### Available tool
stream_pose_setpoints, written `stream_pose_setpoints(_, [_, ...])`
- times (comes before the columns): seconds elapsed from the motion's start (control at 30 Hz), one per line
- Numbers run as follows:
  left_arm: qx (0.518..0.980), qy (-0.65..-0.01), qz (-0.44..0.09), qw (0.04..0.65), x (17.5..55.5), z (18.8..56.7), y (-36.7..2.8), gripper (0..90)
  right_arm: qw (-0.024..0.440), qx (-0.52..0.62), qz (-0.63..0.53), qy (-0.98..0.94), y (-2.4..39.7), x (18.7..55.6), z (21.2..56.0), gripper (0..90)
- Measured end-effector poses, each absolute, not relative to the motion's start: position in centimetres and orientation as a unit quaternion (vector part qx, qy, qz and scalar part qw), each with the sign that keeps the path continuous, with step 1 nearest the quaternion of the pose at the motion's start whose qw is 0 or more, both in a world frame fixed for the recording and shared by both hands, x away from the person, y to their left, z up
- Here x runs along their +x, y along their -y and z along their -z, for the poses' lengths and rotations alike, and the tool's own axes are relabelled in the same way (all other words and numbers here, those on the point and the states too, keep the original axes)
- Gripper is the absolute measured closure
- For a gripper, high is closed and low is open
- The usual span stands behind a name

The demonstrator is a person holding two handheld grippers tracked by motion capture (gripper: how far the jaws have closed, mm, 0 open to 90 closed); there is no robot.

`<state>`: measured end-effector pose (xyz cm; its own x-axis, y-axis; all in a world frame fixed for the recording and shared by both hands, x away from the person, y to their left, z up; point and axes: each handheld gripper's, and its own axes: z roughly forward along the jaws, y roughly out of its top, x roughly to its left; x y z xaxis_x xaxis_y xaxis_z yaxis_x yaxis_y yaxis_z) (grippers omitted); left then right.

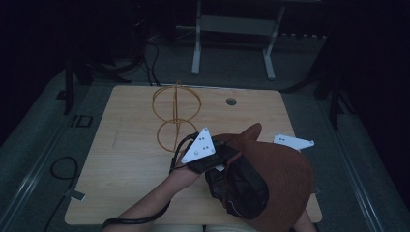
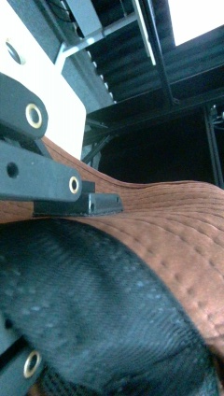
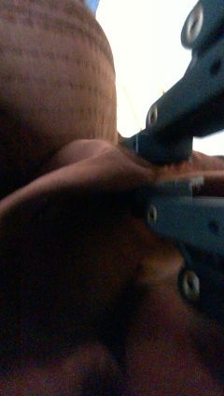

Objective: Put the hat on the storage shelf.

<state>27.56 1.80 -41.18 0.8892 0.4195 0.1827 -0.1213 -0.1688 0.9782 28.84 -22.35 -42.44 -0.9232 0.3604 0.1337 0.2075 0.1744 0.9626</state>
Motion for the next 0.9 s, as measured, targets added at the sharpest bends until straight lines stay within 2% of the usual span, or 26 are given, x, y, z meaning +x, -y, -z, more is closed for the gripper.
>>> stream_pose_setpoints(0.13, [0.737, -0.104, -0.214, 0.633, 27.6, 41.0, -1.8, 79.2, 0.075, 0.179, -0.605, -0.772, 22.3, 28.5, 42.3, 86.3])
stream_pose_setpoints(0.2, [0.736, -0.11, -0.213, 0.634, 27.8, 40.7, -2.1, 69.4, 0.072, 0.179, -0.608, -0.77, 22.4, 28.3, 42.1, 86.5])
stream_pose_setpoints(0.3, [0.732, -0.127, -0.204, 0.638, 28.1, 40.5, -2.9, 62.1, 0.097, 0.172, -0.606, -0.77, 23.0, 28.4, 41.8, 86.5])
stream_pose_setpoints(0.5, [0.736, -0.145, -0.205, 0.628, 28.1, 41.1, -4.3, 57.1, 0.148, 0.196, -0.611, -0.753, 24.5, 28.7, 40.4, 86.5])
stream_pose_setpoints(0.67, [0.741, -0.162, -0.195, 0.622, 28.1, 41.9, -5.5, 55.8, 0.165, 0.203, -0.608, -0.749, 24.9, 29.2, 39.8, 86.5])
stream_pose_setpoints(0.73, [0.745, -0.177, -0.191, 0.615, 28.1, 42.7, -6.4, 51.9, 0.172, 0.218, -0.604, -0.747, 25.0, 30.0, 39.6, 86.5])
stream_pose_setpoints(0.9, [0.752, -0.196, -0.194, 0.599, 27.7, 43.9, -8.1, 49.5, 0.185, 0.234, -0.598, -0.744, 24.9, 31.4, 39.2, 86.5])
